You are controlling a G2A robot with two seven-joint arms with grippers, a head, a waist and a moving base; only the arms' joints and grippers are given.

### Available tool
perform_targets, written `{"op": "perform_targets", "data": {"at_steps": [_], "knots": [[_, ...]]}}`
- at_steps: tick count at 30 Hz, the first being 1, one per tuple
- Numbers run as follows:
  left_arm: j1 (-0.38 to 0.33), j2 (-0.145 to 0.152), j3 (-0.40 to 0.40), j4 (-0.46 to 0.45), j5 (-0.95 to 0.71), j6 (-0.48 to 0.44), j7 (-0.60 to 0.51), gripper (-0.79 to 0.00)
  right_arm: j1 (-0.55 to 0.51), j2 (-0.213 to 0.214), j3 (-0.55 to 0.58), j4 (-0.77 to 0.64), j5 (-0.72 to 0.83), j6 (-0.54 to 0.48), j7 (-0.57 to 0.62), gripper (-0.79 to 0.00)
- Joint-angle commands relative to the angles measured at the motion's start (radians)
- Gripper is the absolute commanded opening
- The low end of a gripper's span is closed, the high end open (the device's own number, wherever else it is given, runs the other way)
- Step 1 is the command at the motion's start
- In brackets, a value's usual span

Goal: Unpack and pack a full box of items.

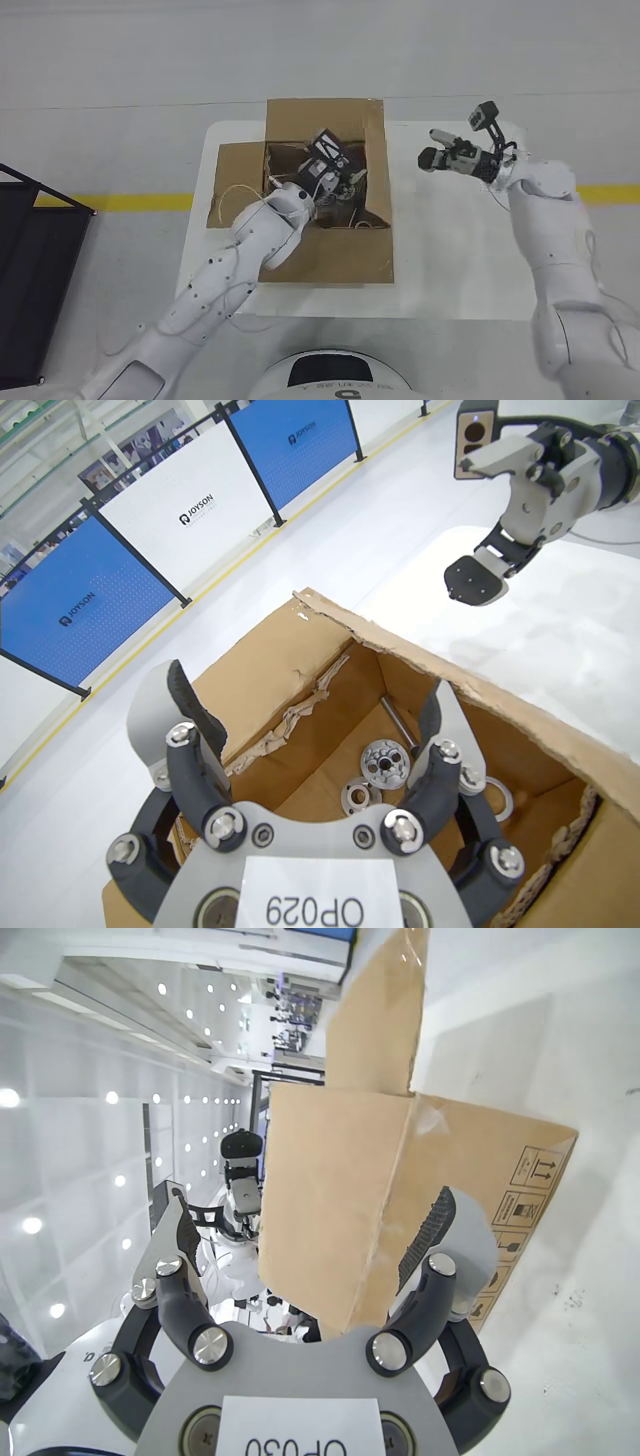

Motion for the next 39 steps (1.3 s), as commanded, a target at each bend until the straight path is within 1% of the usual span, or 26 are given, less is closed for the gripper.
{"op": "perform_targets", "data": {"at_steps": [1, 4, 6, 10, 12, 15, 18, 20, 22, 23, 24, 25, 26, 28, 29, 30, 31, 32, 33, 34, 35, 36, 37, 39], "knots": [[-0.039, -0.015, 0.038, 0.022, -0.005, 0.009, -0.026, 0.0, -0.037, 0.014, 0.062, -0.029, 0.056, -0.037, 0.022, 0.0], [-0.103, -0.045, 0.105, 0.079, -0.02, 0.031, -0.085, 0.0, -0.131, 0.043, 0.187, -0.104, 0.167, -0.035, 0.041, 0.0], [-0.162, -0.075, 0.163, 0.132, -0.019, 0.058, -0.149, 0.0, -0.218, 0.067, 0.296, -0.179, 0.227, -0.014, 0.062, 0.0], [-0.244, -0.132, 0.259, 0.221, -0.039, 0.102, -0.199, 0.0, -0.392, 0.093, 0.471, -0.343, 0.349, 0.027, 0.102, 0.0], [-0.28, -0.159, 0.294, 0.263, -0.052, 0.117, -0.207, 0.0, -0.468, 0.098, 0.531, -0.42, 0.384, 0.036, 0.112, 0.0], [-0.316, -0.193, 0.323, 0.305, -0.079, 0.135, -0.208, 0.0, -0.542, 0.099, 0.572, -0.519, 0.4, 0.046, 0.108, 0.0], [-0.332, -0.21, 0.318, 0.313, -0.098, 0.14, -0.204, 0.0, -0.574, 0.1, 0.581, -0.612, 0.397, 0.069, 0.076, 0.0], [-0.324, -0.206, 0.288, 0.293, -0.086, 0.152, -0.205, 0.0, -0.582, 0.1, 0.575, -0.679, 0.386, 0.082, 0.051, 0.0], [-0.295, -0.19, 0.233, 0.252, -0.08, 0.164, -0.209, 0.0, -0.582, 0.1, 0.575, -0.679, 0.386, 0.082, 0.051, 0.0], [-0.267, -0.175, 0.189, 0.213, -0.068, 0.163, -0.215, 0.0, -0.582, 0.1, 0.575, -0.679, 0.386, 0.082, 0.051, 0.0], [-0.229, -0.155, 0.129, 0.161, -0.051, 0.16, -0.22, 0.0, -0.582, 0.1, 0.575, -0.679, 0.386, 0.082, 0.051, 0.0], [-0.18, -0.133, 0.065, 0.101, -0.027, 0.143, -0.228, 0.0, -0.582, 0.1, 0.575, -0.679, 0.386, 0.082, 0.051, 0.0], [-0.119, -0.108, -0.015, 0.03, 0.003, 0.121, -0.237, 0.0, -0.582, 0.1, 0.575, -0.679, 0.386, 0.082, 0.051, 0.0], [0.024, -0.06, -0.199, -0.126, 0.056, 0.048, -0.257, 0.0, -0.582, 0.1, 0.575, -0.679, 0.386, 0.082, 0.051, 0.0], [0.126, -0.033, -0.336, -0.226, 0.071, -0.01, -0.254, 0.0, -0.582, 0.1, 0.575, -0.679, 0.386, 0.082, 0.051, 0.0], [0.174, -0.022, -0.403, -0.266, 0.066, -0.04, -0.248, 0.0, -0.582, 0.1, 0.575, -0.679, 0.386, 0.082, 0.051, 0.0], [0.24, -0.008, -0.505, -0.313, 0.052, -0.079, -0.237, 0.0, -0.582, 0.1, 0.575, -0.679, 0.386, 0.082, 0.051, 0.0], [0.319, 0.006, -0.628, -0.357, 0.024, -0.127, -0.216, 0.0, -0.582, 0.1, 0.575, -0.679, 0.386, 0.082, 0.051, 0.0], [0.371, 0.014, -0.705, -0.384, -0.009, -0.161, -0.197, 0.0, -0.582, 0.1, 0.575, -0.679, 0.386, 0.082, 0.051, 0.0], [0.402, 0.018, -0.757, -0.393, -0.034, -0.181, -0.183, 0.0, -0.582, 0.1, 0.575, -0.679, 0.386, 0.082, 0.051, 0.0], [0.454, 0.024, -0.842, -0.404, -0.08, -0.223, -0.156, 0.0, -0.581, 0.1, 0.571, -0.686, 0.384, 0.084, 0.046, 0.0], [0.484, 0.028, -0.897, -0.405, -0.109, -0.248, -0.138, 0.0, -0.581, 0.099, 0.55, -0.718, 0.371, 0.097, 0.038, 0.0], [0.501, 0.03, -0.929, -0.402, -0.127, -0.26, -0.127, 0.0, -0.578, 0.099, 0.532, -0.744, 0.357, 0.109, 0.036, 0.0], [0.545, 0.035, -1.014, -0.389, -0.188, -0.302, -0.094, 0.0, -0.558, 0.099, 0.476, -0.819, 0.282, 0.13, -0.021, 0.0]]}}
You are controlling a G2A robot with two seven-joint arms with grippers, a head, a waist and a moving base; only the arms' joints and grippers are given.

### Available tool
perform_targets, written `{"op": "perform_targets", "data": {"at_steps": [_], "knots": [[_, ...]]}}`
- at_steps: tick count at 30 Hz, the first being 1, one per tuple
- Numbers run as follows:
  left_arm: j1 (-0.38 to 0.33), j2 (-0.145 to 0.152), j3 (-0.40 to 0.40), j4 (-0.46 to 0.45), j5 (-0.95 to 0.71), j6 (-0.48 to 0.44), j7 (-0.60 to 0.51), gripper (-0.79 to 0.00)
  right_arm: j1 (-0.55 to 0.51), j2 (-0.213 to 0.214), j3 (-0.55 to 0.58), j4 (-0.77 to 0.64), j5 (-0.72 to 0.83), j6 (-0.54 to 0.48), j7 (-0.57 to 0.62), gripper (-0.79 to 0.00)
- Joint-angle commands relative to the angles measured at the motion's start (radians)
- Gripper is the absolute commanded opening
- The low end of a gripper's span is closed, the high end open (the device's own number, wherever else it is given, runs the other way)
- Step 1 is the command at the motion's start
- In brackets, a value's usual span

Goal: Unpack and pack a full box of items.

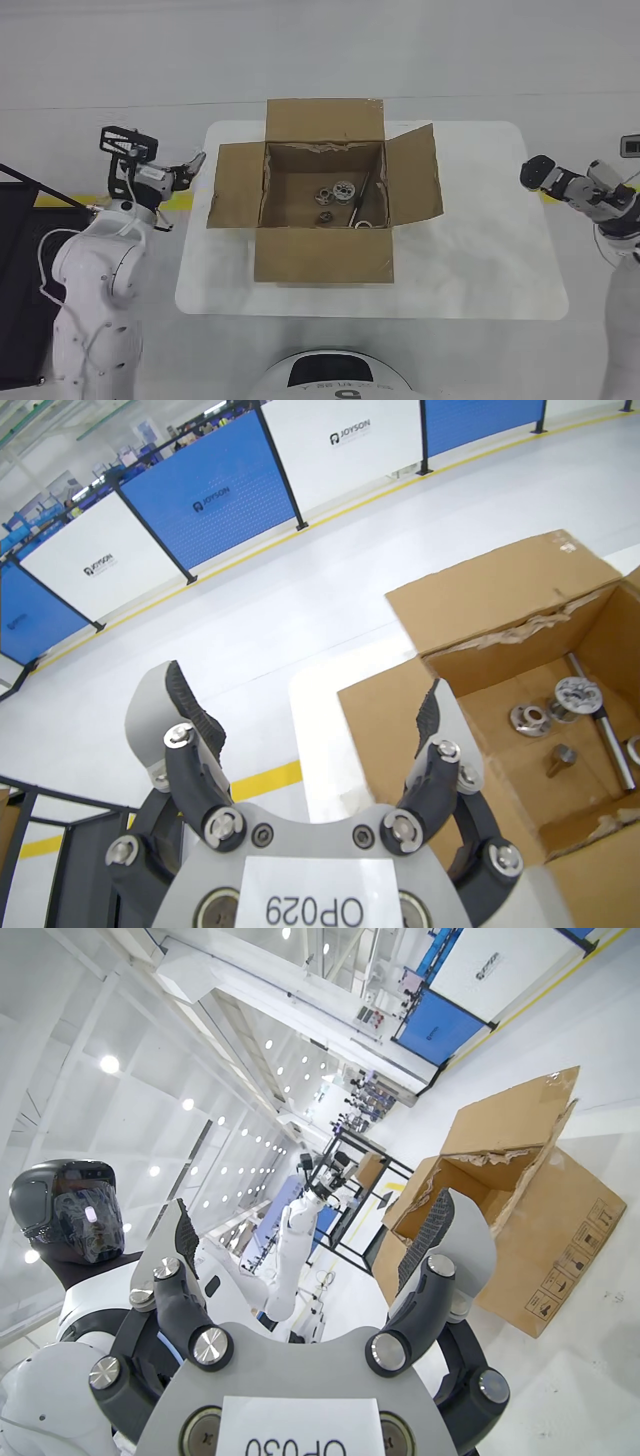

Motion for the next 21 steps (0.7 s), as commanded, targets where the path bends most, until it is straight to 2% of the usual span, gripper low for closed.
{"op": "perform_targets", "data": {"at_steps": [1, 3, 6, 12, 15, 17, 21], "knots": [[0.03, 0.004, -0.077, 0.014, -0.05, -0.03, 0.024, 0.0, 0.017, 0.0, -0.051, -0.063, -0.066, 0.021, -0.046, 0.0], [0.047, 0.008, -0.128, 0.04, -0.101, -0.06, 0.037, 0.0, 0.048, 0.0, -0.123, -0.121, -0.152, 0.059, -0.104, 0.0], [0.056, 0.011, -0.161, 0.077, -0.146, -0.079, 0.044, 0.0, 0.093, 0.0, -0.222, -0.151, -0.254, 0.122, -0.162, 0.0], [0.024, 0.019, -0.158, 0.198, -0.18, -0.103, 0.023, 0.0, 0.22, -0.005, -0.423, -0.105, -0.508, 0.228, -0.304, 0.0], [0.004, 0.022, -0.147, 0.232, -0.172, -0.11, 0.015, 0.0, 0.286, -0.012, -0.516, -0.059, -0.572, 0.265, -0.34, 0.0], [0.004, 0.022, -0.147, 0.232, -0.172, -0.11, 0.015, 0.0, 0.332, -0.015, -0.561, -0.023, -0.62, 0.281, -0.346, 0.0], [0.004, 0.022, -0.147, 0.232, -0.172, -0.11, 0.015, 0.0, 0.332, -0.015, -0.561, -0.023, -0.62, 0.281, -0.346, 0.0]]}}
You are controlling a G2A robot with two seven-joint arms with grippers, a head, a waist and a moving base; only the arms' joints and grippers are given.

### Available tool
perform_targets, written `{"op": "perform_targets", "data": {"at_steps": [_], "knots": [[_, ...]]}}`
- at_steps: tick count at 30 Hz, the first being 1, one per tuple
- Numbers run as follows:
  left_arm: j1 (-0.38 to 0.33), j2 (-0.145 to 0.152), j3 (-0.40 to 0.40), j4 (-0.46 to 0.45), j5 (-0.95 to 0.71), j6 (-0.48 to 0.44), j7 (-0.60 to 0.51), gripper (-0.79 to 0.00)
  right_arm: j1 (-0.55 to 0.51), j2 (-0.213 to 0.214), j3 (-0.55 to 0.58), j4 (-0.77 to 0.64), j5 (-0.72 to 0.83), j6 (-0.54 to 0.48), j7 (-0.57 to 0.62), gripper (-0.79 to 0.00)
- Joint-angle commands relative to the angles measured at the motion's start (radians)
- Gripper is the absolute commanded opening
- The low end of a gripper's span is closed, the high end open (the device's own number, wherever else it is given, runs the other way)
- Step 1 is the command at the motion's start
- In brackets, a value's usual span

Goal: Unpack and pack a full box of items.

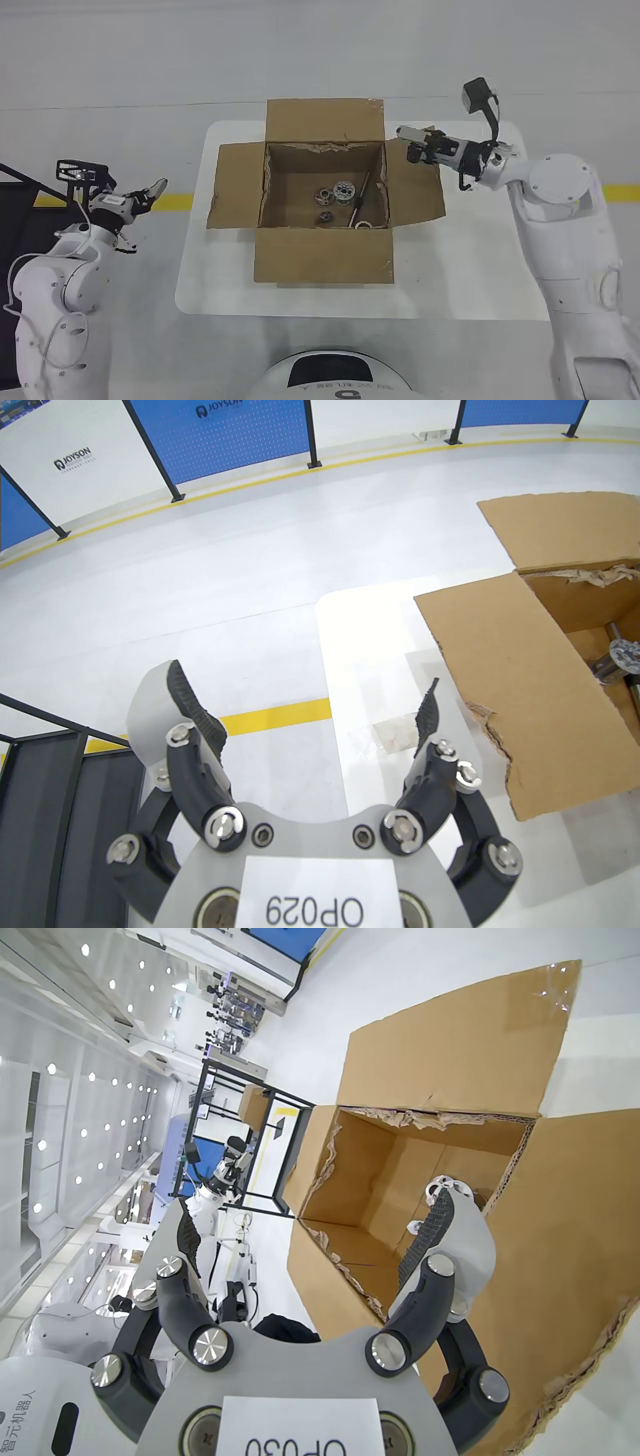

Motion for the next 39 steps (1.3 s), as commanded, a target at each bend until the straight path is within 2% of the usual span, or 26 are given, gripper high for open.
{"op": "perform_targets", "data": {"at_steps": [1, 25, 28, 32, 36, 39], "knots": [[0.0, 0.0, 0.0, 0.0, 0.0, 0.0, 0.0, 0.0, -0.002, 0.0, 0.002, -0.001, 0.002, -0.001, 0.0, 0.0], [0.0, 0.0, 0.0, 0.0, 0.0, 0.0, 0.0, 0.0, -0.002, 0.0, 0.002, -0.001, 0.002, -0.001, 0.0, 0.0], [0.0, 0.0, 0.0, 0.0, 0.0, 0.0, 0.0, 0.0, -0.009, -0.002, -0.047, -0.028, -0.081, 0.005, -0.03, 0.0], [0.0, 0.0, 0.0, 0.0, 0.0, 0.0, 0.0, 0.0, 0.053, -0.012, -0.168, -0.023, -0.259, 0.074, -0.082, 0.0], [0.0, 0.0, 0.0, 0.0, 0.0, 0.0, 0.0, 0.0, 0.119, -0.027, -0.261, 0.007, -0.333, 0.117, -0.12, 0.0], [0.0, 0.0, 0.0, 0.0, 0.0, 0.0, 0.0, 0.0, 0.119, -0.027, -0.261, 0.007, -0.333, 0.117, -0.12, 0.0]]}}
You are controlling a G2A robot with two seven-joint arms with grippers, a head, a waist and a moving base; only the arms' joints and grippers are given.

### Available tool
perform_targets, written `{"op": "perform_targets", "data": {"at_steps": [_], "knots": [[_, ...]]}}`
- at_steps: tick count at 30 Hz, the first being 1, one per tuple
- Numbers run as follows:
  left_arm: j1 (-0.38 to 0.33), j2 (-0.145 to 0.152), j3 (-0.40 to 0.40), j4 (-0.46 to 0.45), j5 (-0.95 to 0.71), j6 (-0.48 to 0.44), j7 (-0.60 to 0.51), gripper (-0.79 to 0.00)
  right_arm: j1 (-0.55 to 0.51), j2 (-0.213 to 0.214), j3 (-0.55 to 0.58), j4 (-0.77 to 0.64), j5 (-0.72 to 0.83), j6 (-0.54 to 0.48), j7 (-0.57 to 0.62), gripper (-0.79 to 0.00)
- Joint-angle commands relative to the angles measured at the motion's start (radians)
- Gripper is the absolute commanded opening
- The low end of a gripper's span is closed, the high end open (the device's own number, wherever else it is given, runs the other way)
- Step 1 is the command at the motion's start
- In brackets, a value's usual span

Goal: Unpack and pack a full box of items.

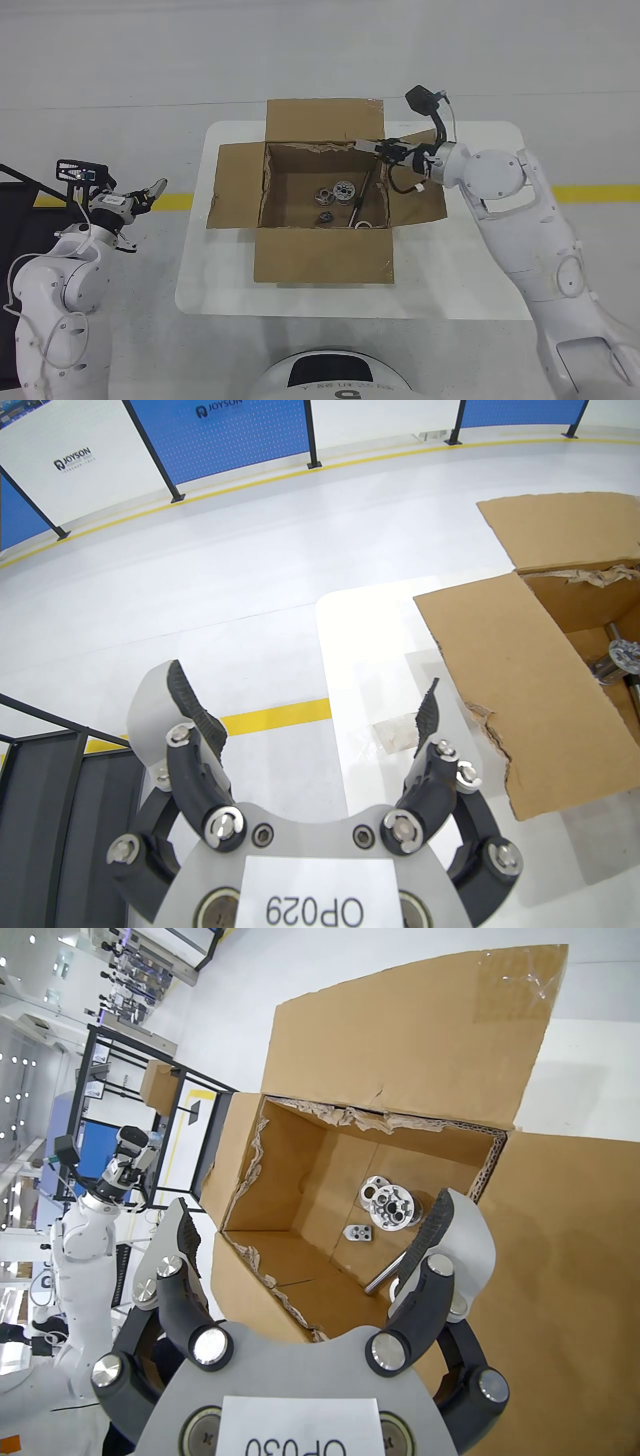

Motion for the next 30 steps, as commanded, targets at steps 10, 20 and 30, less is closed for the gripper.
{"op": "perform_targets", "data": {"at_steps": [10, 20, 30], "knots": [[0.0, 0.0, 0.0, 0.0, 0.0, 0.0, 0.0, 0.0, -0.002, 0.0, 0.003, -0.001, 0.002, -0.001, 0.001, 0.0], [0.0, 0.0, 0.0, 0.0, 0.0, 0.0, 0.0, 0.0, -0.002, 0.0, 0.003, -0.001, 0.002, -0.001, 0.001, 0.0], [0.0, 0.0, 0.0, 0.0, 0.0, 0.0, 0.0, 0.0, 0.024, -0.018, -0.174, -0.096, -0.197, 0.123, 0.044, 0.0]]}}
